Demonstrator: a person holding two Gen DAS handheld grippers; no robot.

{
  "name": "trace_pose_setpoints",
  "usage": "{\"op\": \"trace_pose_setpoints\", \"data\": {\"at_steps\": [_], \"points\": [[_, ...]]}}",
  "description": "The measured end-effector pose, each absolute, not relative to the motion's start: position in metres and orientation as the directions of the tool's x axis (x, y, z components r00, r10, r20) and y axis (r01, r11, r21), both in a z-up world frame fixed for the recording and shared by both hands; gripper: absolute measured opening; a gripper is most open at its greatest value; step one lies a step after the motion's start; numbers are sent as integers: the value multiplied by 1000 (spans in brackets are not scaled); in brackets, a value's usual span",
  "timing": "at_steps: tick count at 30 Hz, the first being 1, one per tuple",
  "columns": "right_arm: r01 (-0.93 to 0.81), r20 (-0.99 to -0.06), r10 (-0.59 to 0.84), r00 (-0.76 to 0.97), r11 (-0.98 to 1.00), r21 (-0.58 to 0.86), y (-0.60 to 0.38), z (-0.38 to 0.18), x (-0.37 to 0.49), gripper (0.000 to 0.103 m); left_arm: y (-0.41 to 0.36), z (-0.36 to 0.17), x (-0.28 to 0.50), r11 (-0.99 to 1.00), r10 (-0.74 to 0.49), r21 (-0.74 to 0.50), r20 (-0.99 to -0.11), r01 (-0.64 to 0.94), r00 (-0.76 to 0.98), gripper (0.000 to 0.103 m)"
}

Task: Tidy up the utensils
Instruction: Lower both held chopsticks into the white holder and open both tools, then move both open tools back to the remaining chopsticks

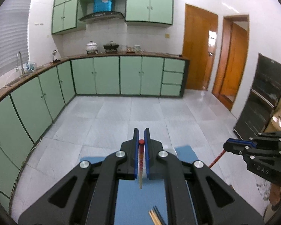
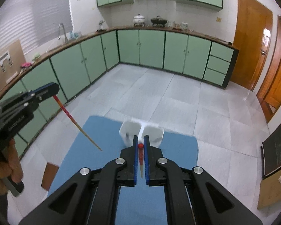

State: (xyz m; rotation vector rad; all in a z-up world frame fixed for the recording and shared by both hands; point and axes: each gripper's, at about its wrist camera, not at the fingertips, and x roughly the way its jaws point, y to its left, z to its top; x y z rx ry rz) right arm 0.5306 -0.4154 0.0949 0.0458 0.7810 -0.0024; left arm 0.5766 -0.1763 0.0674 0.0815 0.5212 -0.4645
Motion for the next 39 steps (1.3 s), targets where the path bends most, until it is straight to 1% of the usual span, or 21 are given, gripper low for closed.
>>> {"op": "trace_pose_setpoints", "data": {"at_steps": [3, 6, 9, 12, 18, 21, 23, 25, 28, 29, 31, 32, 34, 36, 39], "points": [[46, -676, -2, 737, 998, 47, -423, 107, 554, 6, -190, 73, 597, 905, -388, -33, -476, 425, 789, 5], [72, -645, -19, 764, 996, 55, -434, 113, 580, 6, -202, 73, 619, 911, -384, -49, -464, 410, 798, 5], [101, -631, -38, 775, 993, 63, -446, 106, 603, 6, -216, 65, 637, 911, -386, -58, -464, 408, 797, 5], [121, -644, -45, 763, 990, 75, -458, 80, 625, 6, -232, 38, 656, 909, -386, -53, -480, 414, 787, 5], [143, -713, -25, 700, 984, 106, -475, 17, 651, 6, -235, -29, 681, 907, -383, -79, -560, 413, 735, 5], [151, -732, -14, 681, 981, 122, -481, -3, 650, 8, -229, -42, 684, 911, -373, -78, -574, 405, 729, 7], [153, -730, -11, 684, 980, 129, -484, -7, 645, 10, -221, -38, 683, 909, -377, -77, -570, 410, 730, 14], [144, -721, -3, 693, 981, 134, -488, -8, 630, 10, -208, -30, 674, 907, -384, -75, -551, 414, 741, 33], [126, -699, 5, 715, 983, 136, -495, -11, 593, 12, -184, -18, 649, 907, -387, -70, -526, 415, 757, 48], [116, -688, 6, 725, 985, 130, -494, -15, 575, 13, -177, -16, 639, 907, -385, -62, -521, 416, 762, 51], [94, -672, 20, 740, 987, 133, -491, -23, 542, 16, -160, -18, 612, 907, -377, -39, -518, 420, 768, 65], [83, -665, 20, 746, 989, 123, -488, -26, 528, 17, -150, -23, 595, 909, -368, -23, -517, 417, 773, 66], [61, -642, 4, 767, 995, 80, -477, -44, 483, 24, -134, -35, 565, 904, -374, -19, -519, 427, 769, 72], [42, -640, 2, 768, 998, 54, -461, -70, 444, 25, -118, -59, 525, 903, -361, 5, -530, 429, 767, 73], [4, -665, 13, 746, 1000, 24, -430, -122, 387, 25, -101, -100, 472, 902, -345, 30, -552, 431, 759, 77]]}}
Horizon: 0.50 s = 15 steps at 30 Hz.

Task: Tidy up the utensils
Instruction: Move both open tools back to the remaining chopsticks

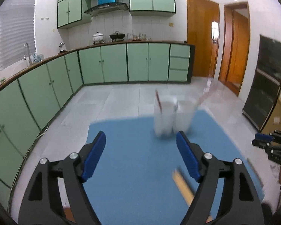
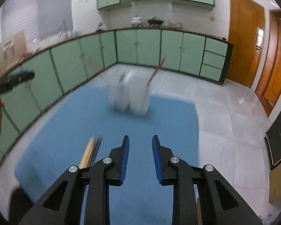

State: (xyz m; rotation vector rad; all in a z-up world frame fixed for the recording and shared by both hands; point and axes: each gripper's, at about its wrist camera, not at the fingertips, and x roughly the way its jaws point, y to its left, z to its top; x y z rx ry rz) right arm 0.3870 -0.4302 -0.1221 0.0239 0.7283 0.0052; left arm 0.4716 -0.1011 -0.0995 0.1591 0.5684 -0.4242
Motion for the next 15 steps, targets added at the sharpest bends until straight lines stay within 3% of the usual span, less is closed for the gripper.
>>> {"op": "trace_pose_setpoints", "data": {"at_steps": [8, 11, 15], "points": [[-128, -734, 64, 676, 991, -32, -343, -241, 288, 25, -65, -211, 364, 912, -335, -50, -660, 407, 672, 77], [-154, -702, 21, 712, 980, -126, -318, -253, 282, 25, -49, -230, 347, 923, -329, -86, -682, 375, 653, 77], [-168, -687, 45, 725, 979, -113, -308, -253, 292, 24, -33, -239, 335, 935, -318, -115, -691, 336, 649, 78]]}}
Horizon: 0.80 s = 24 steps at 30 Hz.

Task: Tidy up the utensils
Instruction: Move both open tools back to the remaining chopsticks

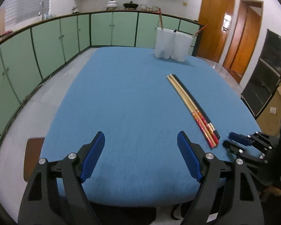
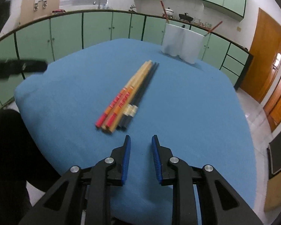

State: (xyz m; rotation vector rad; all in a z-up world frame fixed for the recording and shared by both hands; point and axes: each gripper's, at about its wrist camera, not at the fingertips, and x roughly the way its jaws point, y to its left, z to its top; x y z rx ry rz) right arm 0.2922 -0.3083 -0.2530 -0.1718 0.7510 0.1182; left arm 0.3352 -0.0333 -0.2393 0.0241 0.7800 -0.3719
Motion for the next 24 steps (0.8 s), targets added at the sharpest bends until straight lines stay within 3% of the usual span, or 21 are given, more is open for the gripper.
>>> {"op": "trace_pose_setpoints", "data": {"at_steps": [11, 24], "points": [[-190, -665, 78, 743, 977, -98, -295, -259, 303, 16, -51, -258, 324, 906, -369, -130, -708, 402, 603, 78], [-183, -666, 82, 741, 980, -82, -312, -259, 298, 21, -117, -282, 315, 865, -385, -76, -735, 496, 558, 77]]}}
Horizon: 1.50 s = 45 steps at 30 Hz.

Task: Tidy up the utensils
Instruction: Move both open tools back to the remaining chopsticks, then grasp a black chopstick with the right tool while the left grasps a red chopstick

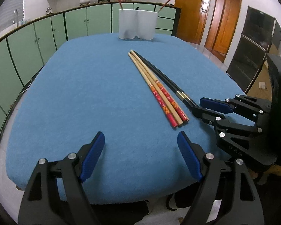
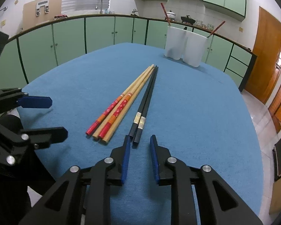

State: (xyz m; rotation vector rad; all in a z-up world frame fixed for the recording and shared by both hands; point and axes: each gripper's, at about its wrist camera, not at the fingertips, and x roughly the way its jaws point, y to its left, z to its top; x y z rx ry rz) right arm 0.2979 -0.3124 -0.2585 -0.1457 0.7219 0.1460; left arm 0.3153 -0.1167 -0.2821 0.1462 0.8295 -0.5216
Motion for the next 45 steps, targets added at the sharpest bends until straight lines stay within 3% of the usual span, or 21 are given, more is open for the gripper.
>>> {"op": "trace_pose_setpoints", "data": {"at_steps": [5, 10, 23, 27, 39, 41, 45], "points": [[-171, -665, 79, 743, 982, -75, -317, -258, 299, 21, -125, -288, 316, 867, -378, -74, -743, 493, 553, 77], [-142, -661, 62, 747, 988, -68, -327, -259, 299, 28, -130, -291, 315, 873, -347, -33, -744, 487, 571, 77], [-119, -657, 47, 752, 991, -66, -326, -259, 309, 27, -131, -291, 319, 883, -338, -37, -741, 468, 580, 78], [-92, -655, 24, 755, 993, -69, -330, -260, 309, 21, -127, -292, 322, 905, -299, -23, -743, 424, 598, 78], [-81, -655, 30, 755, 996, -48, -336, -260, 308, 21, -137, -291, 328, 903, -312, -34, -738, 429, 599, 77], [-76, -652, 25, 758, 996, -51, -335, -260, 308, 21, -136, -291, 331, 913, -298, -33, -735, 407, 609, 74], [-51, -644, 4, 765, 997, -55, -333, -261, 307, 18, -127, -291, 336, 928, -293, -55, -717, 368, 632, 45]]}}
